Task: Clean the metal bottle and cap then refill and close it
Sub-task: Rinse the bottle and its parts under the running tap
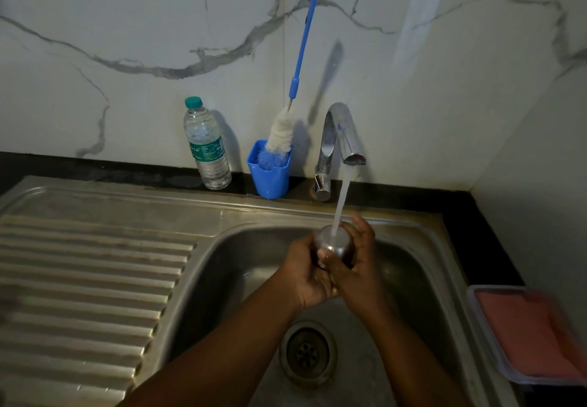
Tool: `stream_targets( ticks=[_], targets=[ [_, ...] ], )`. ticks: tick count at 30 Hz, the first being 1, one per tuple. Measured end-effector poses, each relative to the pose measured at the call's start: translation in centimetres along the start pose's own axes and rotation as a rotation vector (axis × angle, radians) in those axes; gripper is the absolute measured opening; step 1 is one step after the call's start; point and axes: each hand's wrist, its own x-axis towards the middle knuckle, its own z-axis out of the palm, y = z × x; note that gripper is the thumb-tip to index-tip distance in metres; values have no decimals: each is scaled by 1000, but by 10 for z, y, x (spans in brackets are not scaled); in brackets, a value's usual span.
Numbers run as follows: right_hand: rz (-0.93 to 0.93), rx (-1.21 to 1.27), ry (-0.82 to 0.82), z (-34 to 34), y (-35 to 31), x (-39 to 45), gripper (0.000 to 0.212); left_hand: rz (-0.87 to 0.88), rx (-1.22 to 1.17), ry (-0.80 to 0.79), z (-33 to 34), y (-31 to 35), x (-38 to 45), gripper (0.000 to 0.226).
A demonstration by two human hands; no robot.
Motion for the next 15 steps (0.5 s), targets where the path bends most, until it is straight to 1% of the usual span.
stream_targets(
  ticks=[2, 3, 5, 7, 8, 10, 11, 13, 15],
  targets=[
    [22, -66, -42, -5, 2, 4, 64, 61, -39, -36, 0, 4, -1, 50],
    [69, -50, -69, -7, 3, 6, 56, 99, -10, -28, -2, 6, 1, 48],
    [153, -36, -99, -7, 2, 9, 45, 178, 181, 37, -4, 8, 4, 42],
    [171, -144, -93, -2, 0, 11, 43, 272, 416, 112, -3, 6, 7, 38],
    [147, -205, -98, 1, 0, 12, 45, 311, 474, 124, -2, 4, 8, 38],
    [73, -323, -129, 8, -2, 8, 52, 359, 447, 131, 4, 1, 5, 46],
    [32, -421, -127, 8, -3, 6, 51, 357, 399, 135, 7, 0, 3, 50],
    [-119, -678, -64, 2, -5, 1, 47, 323, 309, 155, 11, 2, 3, 58],
    [-239, -799, -14, -4, -2, -5, 51, 291, 256, 193, 12, 8, 2, 61]
  ],
)
